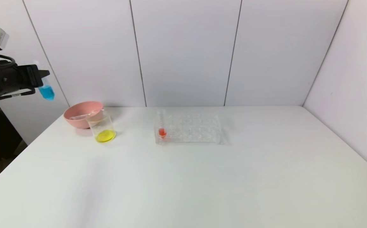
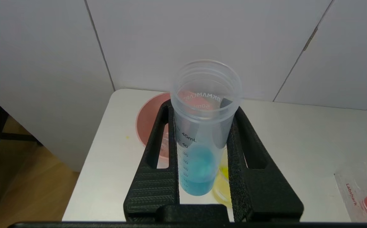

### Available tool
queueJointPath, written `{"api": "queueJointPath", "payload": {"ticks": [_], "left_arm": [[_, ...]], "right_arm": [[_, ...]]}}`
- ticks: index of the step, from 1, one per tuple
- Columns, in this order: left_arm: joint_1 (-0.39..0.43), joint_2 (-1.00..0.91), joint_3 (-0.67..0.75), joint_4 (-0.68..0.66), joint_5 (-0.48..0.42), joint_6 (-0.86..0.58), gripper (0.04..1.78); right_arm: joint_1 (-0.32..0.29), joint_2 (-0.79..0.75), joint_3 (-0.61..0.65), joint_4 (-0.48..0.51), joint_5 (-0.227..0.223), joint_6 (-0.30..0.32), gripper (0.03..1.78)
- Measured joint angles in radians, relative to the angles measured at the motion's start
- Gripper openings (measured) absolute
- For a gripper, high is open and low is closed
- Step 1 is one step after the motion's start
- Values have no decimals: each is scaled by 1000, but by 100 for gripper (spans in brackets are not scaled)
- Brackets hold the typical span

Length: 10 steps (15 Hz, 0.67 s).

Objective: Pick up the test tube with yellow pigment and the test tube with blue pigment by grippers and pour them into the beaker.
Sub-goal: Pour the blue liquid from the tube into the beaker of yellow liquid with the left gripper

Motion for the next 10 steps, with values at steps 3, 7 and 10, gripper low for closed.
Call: {"api": "queueJointPath", "payload": {"ticks": [3,7,10], "left_arm": [[8,12,-22,1,-59,4,45],[36,71,-87,14,-230,73,45],[68,134,-201,149,-339,224,45]], "right_arm": [[0,0,0,0,0,0,171],[0,0,0,0,0,0,171],[0,0,0,0,0,0,171]]}}
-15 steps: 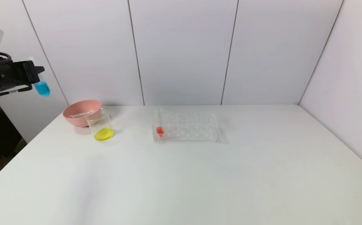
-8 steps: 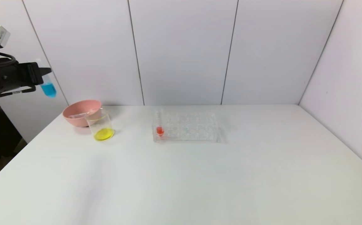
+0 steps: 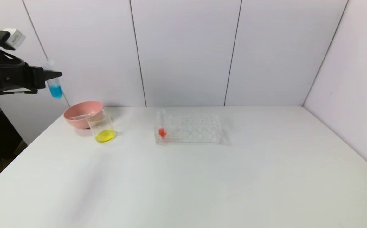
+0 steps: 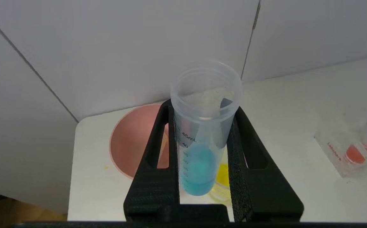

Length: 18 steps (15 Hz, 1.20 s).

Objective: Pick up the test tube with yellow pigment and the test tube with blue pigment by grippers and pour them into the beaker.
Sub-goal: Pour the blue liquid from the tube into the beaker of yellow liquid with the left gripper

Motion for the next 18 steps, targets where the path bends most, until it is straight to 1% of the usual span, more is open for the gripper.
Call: {"api": "queueJointPath", "payload": {"ticks": [2,7,9,11,14,18], "left_arm": [[19,28,-110,187,-13,120,45],[44,146,-510,716,-18,543,45],[48,202,-579,856,-18,702,45],[49,239,-597,870,-18,797,45],[46,272,-601,865,-15,898,45],[32,296,-602,833,-5,1044,45]], "right_arm": [[0,0,0,0,0,0,171],[0,0,0,0,0,0,171],[0,0,0,0,0,0,171],[0,0,0,0,0,0,171],[0,0,0,0,0,0,171],[0,0,0,0,0,0,171]]}}
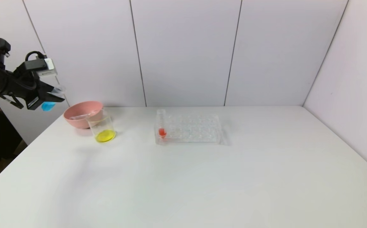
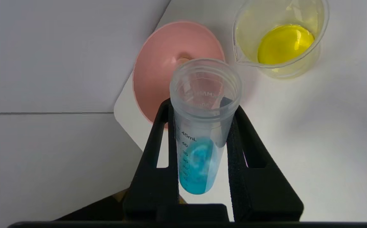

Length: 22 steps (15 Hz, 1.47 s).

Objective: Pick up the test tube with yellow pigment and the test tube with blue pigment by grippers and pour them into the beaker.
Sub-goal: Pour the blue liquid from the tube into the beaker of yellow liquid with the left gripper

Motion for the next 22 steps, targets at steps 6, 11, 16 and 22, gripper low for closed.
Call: {"api": "queueJointPath", "payload": {"ticks": [6,11,16,22], "left_arm": [[-39,28,1,-72,12,184,45],[-56,45,1,-84,17,292,45],[-70,58,1,-86,36,323,45],[-82,64,1,-86,61,392,45]], "right_arm": [[0,0,0,0,0,0,171],[0,0,0,0,0,0,171],[0,0,0,0,0,0,171],[0,0,0,0,0,0,171]]}}
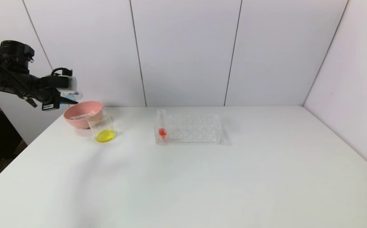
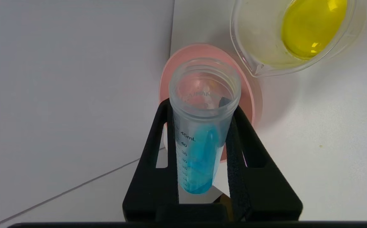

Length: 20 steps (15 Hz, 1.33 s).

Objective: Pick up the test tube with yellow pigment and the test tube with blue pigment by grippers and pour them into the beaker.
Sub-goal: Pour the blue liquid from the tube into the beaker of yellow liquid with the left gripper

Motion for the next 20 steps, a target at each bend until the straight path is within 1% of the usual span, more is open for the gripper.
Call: {"api": "queueJointPath", "payload": {"ticks": [9,11,20], "left_arm": [[-21,1,0,0,49,108,45],[-29,-2,0,-1,87,133,45],[-74,-3,0,10,224,135,45]], "right_arm": [[0,0,0,0,0,0,171],[0,0,0,0,0,0,171],[0,0,0,1,0,0,171]]}}
